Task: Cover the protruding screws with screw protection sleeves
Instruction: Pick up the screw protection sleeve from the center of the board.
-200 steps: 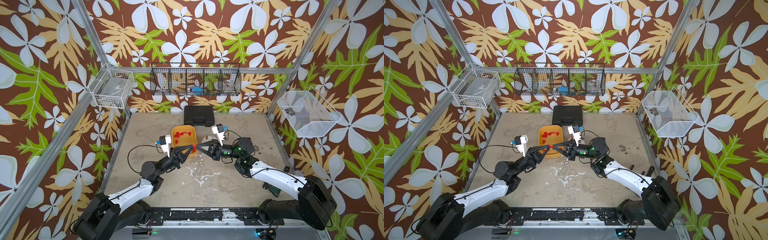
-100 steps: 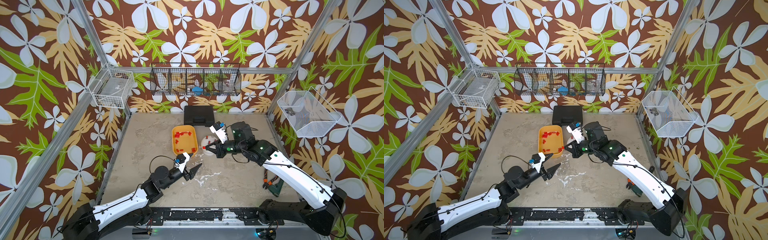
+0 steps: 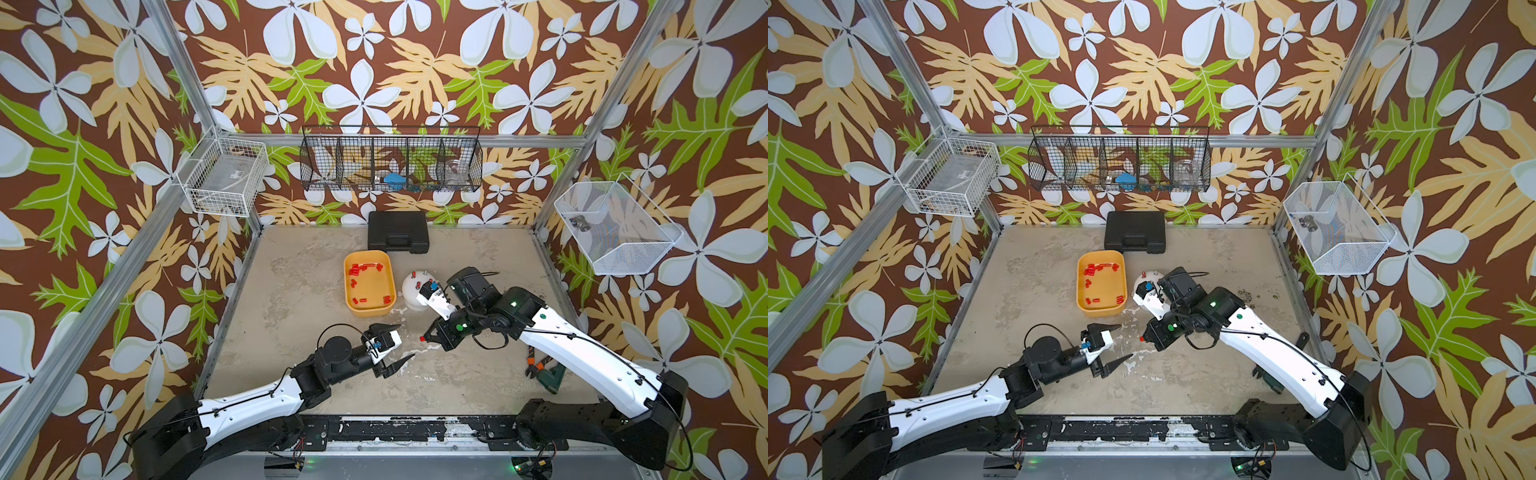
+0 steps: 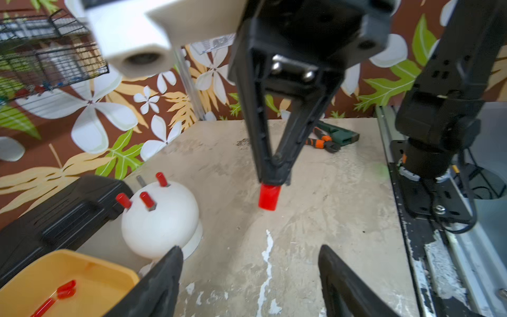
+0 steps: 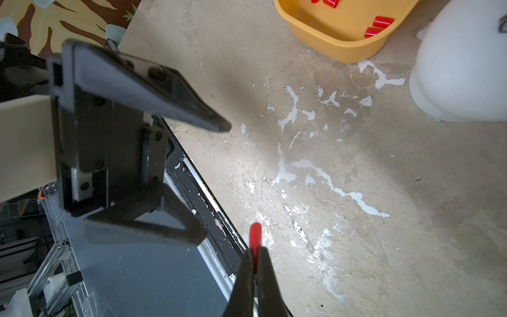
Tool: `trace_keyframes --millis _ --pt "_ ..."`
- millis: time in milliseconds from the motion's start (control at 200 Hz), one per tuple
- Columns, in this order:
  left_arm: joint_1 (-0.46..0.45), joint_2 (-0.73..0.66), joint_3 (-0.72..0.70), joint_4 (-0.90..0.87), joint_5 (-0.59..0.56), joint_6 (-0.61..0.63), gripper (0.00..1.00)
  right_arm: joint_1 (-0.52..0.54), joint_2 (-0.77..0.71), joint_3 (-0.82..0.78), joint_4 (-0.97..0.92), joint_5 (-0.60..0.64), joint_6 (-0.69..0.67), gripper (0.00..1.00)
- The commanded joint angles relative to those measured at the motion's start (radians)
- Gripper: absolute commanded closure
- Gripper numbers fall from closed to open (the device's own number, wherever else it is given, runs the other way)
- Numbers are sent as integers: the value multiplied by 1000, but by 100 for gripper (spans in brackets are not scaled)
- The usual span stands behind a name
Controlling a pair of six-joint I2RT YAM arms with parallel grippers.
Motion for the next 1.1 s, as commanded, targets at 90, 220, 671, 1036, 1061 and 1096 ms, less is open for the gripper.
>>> trace_keyframes --millis 90,220,671,1036,1061,1096 --pt "-18 7 14 30 37 19 23 17 24 17 39 -67 -9 100" --pt "-18 20 23 21 38 23 27 35 10 8 74 -103 -2 100" --pt "-18 28 55 -14 5 12 52 60 24 -3 118 -102 14 100" --pt "-18 38 55 -55 -37 5 59 65 18 22 114 -56 19 100" --pt "-18 38 53 -55 -39 7 59 65 16 23 112 -54 18 100" --pt "-18 36 51 -54 -44 8 60 66 16 26 108 -49 16 100"
